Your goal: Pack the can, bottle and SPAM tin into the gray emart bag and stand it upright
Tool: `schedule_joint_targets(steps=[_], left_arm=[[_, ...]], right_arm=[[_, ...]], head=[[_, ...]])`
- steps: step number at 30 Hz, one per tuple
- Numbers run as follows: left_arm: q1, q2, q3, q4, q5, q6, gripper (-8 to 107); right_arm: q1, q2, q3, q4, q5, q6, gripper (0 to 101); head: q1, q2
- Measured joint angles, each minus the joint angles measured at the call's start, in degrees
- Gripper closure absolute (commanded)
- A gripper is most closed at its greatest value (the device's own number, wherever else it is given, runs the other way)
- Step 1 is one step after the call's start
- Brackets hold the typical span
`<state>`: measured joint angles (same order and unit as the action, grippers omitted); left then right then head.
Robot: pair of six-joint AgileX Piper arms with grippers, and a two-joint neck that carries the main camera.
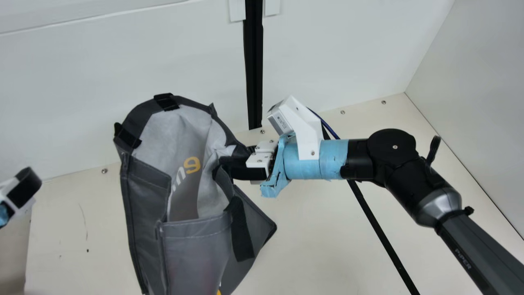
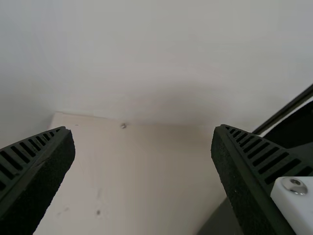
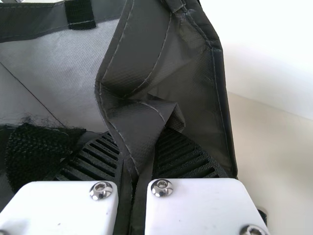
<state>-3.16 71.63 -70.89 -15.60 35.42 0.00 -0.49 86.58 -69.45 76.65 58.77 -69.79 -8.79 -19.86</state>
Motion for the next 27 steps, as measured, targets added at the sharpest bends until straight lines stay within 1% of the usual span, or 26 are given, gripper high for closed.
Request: schedule_joint_targets(steps=[4,7,11,14,17,20,27], left_arm=[[-0.29,-0.13,0.12,8.15,1.16,-4.26,9],[-0.29,-0.13,0.12,10.88,1.13,-4.52,9],[-0.29,-0.13,0.12,11.12,1.15,-4.52,9],[-0.29,-0.13,0.12,11.12,1.15,-4.52,9],[-0.29,-0.13,0.12,11.12,1.15,-4.52,9],[-0.29,-0.13,0.12,11.12,1.15,-4.52,9],[-0.29,-0.13,0.12,11.12,1.15,-4.52,9]], right_arm=[[0.0,0.0,0.0,0.0,0.0,0.0,101],[0.0,0.0,0.0,0.0,0.0,0.0,101],[0.0,0.0,0.0,0.0,0.0,0.0,101],[0.08,-1.53,0.47,-1.59,-0.23,1.57,101],[-0.64,-2.7,0.47,-1.94,-0.34,2.29,101],[-1.58,-2.98,0.81,-3.56,-1.7,2.9,101],[-4.25,-4.18,0.81,-6.17,-3.33,3.65,101]], head=[[0.0,-0.09],[0.0,-0.09],[0.09,0.0],[0.0,-0.09],[0.09,-0.09],[0.0,0.0],[0.0,0.0]])
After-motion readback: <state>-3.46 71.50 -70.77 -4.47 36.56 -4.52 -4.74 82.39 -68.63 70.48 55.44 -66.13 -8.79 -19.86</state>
